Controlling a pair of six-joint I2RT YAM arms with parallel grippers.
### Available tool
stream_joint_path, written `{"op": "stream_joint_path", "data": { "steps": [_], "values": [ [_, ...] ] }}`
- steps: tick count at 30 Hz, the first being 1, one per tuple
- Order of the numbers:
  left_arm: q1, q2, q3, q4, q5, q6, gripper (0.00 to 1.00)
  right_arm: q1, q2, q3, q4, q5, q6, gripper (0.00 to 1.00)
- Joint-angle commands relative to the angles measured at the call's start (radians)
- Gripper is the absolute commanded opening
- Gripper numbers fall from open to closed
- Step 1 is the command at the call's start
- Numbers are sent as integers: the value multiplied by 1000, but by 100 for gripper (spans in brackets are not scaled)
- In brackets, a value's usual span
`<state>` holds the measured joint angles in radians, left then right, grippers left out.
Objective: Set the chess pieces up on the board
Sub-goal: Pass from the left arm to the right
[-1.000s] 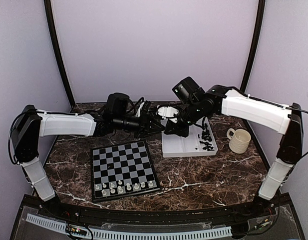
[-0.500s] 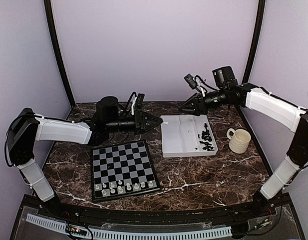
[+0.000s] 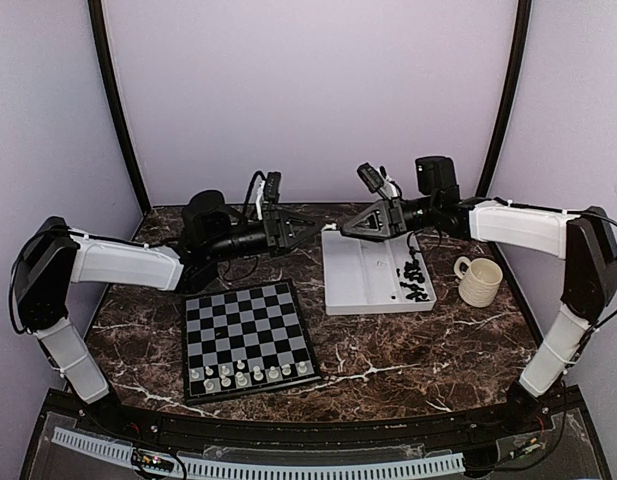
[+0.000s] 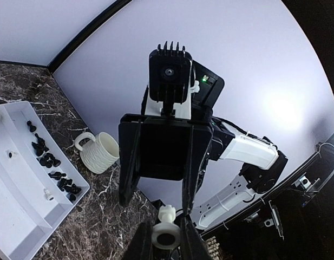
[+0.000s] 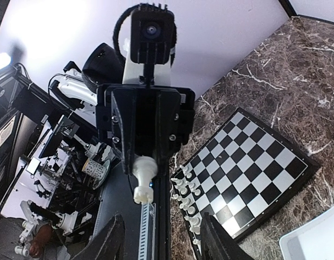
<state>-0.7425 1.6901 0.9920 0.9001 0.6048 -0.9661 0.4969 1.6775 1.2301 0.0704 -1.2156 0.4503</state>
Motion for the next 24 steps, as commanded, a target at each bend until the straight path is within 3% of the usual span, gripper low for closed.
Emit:
{"op": "stream_joint_path", "data": {
  "steps": [1,12,18,24],
  "values": [
    [-2,16,11,42,11,-13,12,5,-1,-17,160,-59,111,48],
    [-15,37,29,50,18,-17,12,14,8,-13,135,-21,100,44],
    [-19,41,32,51,11,-18,11,26,16,16,5,27,-4,41],
    [-22,60,42,58,15,-31,11,35,18,19,20,13,5,27]
  ]
}}
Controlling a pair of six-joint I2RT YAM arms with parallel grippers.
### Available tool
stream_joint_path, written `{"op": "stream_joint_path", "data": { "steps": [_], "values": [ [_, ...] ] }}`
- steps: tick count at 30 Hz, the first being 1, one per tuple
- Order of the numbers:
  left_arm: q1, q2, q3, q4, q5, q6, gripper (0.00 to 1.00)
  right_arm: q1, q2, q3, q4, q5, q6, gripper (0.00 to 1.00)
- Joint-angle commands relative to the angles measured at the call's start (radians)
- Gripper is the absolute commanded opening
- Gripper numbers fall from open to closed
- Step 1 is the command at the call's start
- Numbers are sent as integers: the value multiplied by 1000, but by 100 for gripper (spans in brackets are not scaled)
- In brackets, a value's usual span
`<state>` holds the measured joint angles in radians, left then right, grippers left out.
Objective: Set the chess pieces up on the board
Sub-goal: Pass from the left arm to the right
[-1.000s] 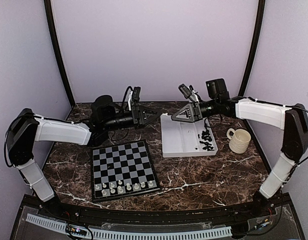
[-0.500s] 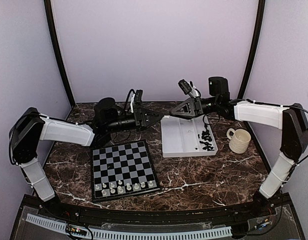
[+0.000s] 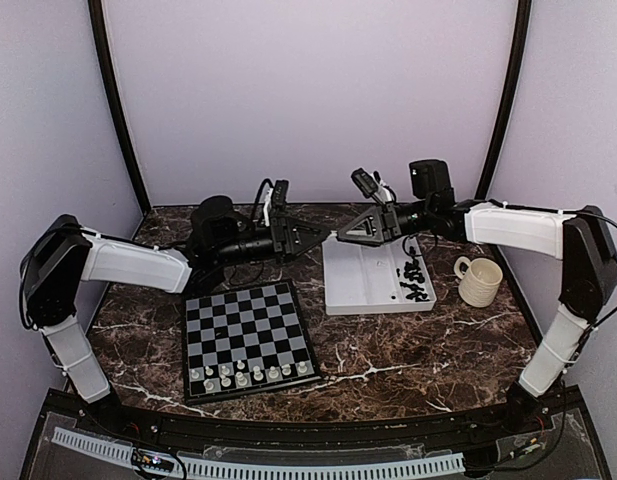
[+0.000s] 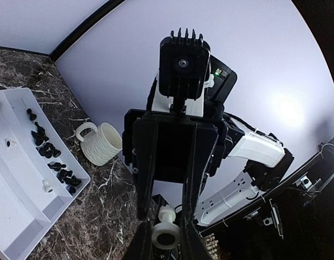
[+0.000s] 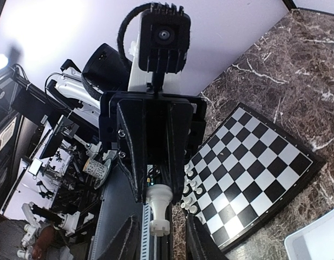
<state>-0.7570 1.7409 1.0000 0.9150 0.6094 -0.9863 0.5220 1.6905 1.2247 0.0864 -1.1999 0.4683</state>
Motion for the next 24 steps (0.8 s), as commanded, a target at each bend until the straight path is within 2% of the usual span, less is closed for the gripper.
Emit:
{"op": "stream_joint_path", "data": {
  "steps": [1,7,9,11,12,13,14,16,18,24],
  "values": [
    [-8,12,34,43,12,-11,11,9,5,24,7,-3,-13,25],
    [-8,17,39,19,8,-4,13,9,1,22,13,-5,-14,9],
    [-9,11,41,-11,2,12,19,10,0,39,-30,8,-54,6],
    [-4,-16,51,-108,-15,77,28,12,0,88,-181,59,-175,4],
    [4,-47,74,-165,-32,148,34,17,-2,116,-265,116,-251,3],
    [10,-63,89,-303,-42,197,37,23,-3,148,-348,169,-324,2],
    [22,-100,128,-460,-79,306,42,34,-3,177,-417,223,-421,1],
    [43,-157,181,-695,-169,465,46,74,2,236,-557,370,-565,1],
    [76,-216,192,-844,-267,562,48,127,12,284,-668,514,-673,1],
    [274,-404,75,-1021,-374,613,49,319,108,429,-834,893,-889,1]
  ]
}}
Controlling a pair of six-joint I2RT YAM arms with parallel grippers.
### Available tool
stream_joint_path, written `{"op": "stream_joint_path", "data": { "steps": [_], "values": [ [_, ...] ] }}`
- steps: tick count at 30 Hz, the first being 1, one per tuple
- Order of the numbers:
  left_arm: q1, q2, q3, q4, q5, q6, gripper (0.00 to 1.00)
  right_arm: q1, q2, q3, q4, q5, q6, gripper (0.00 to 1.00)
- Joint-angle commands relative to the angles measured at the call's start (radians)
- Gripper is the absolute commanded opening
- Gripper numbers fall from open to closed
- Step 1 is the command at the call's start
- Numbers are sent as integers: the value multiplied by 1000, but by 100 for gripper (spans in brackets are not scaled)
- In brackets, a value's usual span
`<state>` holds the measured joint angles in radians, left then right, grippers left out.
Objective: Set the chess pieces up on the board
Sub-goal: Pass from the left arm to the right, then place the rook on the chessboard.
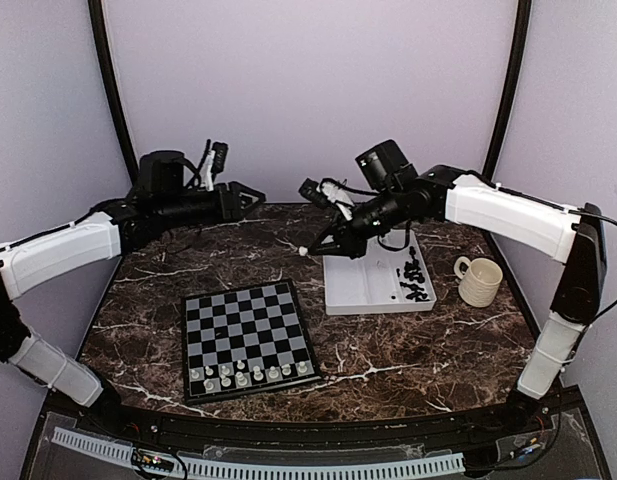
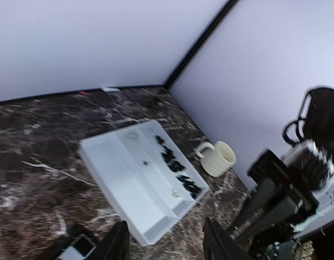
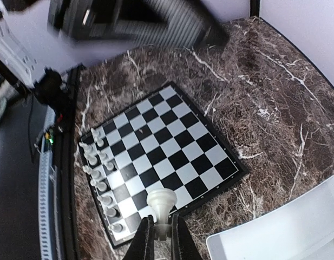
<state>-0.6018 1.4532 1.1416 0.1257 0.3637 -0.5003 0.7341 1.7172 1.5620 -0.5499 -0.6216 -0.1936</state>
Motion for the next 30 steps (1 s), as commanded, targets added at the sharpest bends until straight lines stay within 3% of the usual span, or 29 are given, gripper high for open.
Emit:
{"op": "stream_joint_path", "data": {
  "steps": [1,6,14,22,30],
  "values": [
    [135,-152,-95,-242,-145,138,50,135,111,128,-230,357,-250,1],
    [188,-255,-197,-226,-286,209,54,243,288,303,-369,465,-314,1],
    [223,-243,-165,-266,-222,228,55,350,517,473,-495,547,-367,2],
    [234,-257,-165,-271,-180,214,55,415,603,531,-530,593,-388,6],
    [234,-225,-158,-283,-144,217,54,428,593,550,-529,608,-375,30]
  ]
}}
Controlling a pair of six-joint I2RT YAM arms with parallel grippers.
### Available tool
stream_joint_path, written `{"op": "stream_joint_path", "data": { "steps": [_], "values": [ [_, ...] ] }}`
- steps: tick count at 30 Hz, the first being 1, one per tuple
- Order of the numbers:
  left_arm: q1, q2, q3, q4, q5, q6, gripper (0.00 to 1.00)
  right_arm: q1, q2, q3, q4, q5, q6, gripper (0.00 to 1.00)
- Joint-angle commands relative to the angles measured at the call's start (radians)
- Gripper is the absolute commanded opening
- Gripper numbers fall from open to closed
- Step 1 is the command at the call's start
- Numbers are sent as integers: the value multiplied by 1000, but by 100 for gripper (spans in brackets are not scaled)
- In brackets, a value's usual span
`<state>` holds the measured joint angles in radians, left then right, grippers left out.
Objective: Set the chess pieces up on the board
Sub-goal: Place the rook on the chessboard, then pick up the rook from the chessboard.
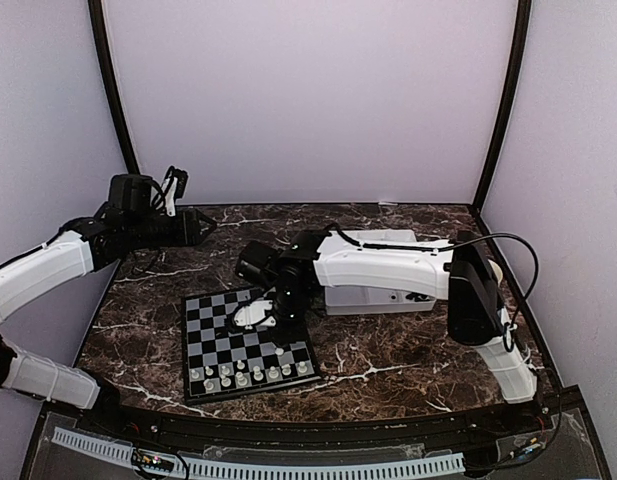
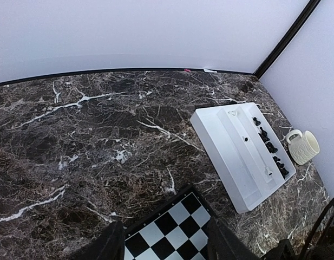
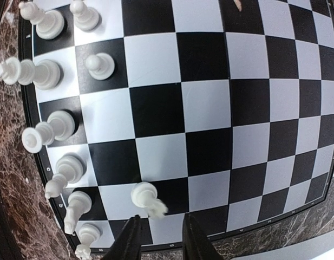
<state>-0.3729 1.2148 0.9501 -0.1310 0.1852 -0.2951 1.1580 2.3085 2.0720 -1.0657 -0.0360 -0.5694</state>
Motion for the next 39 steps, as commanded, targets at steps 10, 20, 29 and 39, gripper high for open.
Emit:
{"op": "stream_joint_path", "data": {
  "steps": [10,20,29,39],
  "values": [
    [-104,104,99,-146,184,103,46,-79,-278,-237,78,12,-16,36],
    [-411,235,157,-451,103,286,42,-440,-619,-666,349,-234,18,37],
    [-559,377,207,-584,51,352,44,-552,-691,-786,431,-283,51,39],
    [-590,488,285,-562,-37,321,38,-552,-673,-771,419,-299,50,39]
  ]
}}
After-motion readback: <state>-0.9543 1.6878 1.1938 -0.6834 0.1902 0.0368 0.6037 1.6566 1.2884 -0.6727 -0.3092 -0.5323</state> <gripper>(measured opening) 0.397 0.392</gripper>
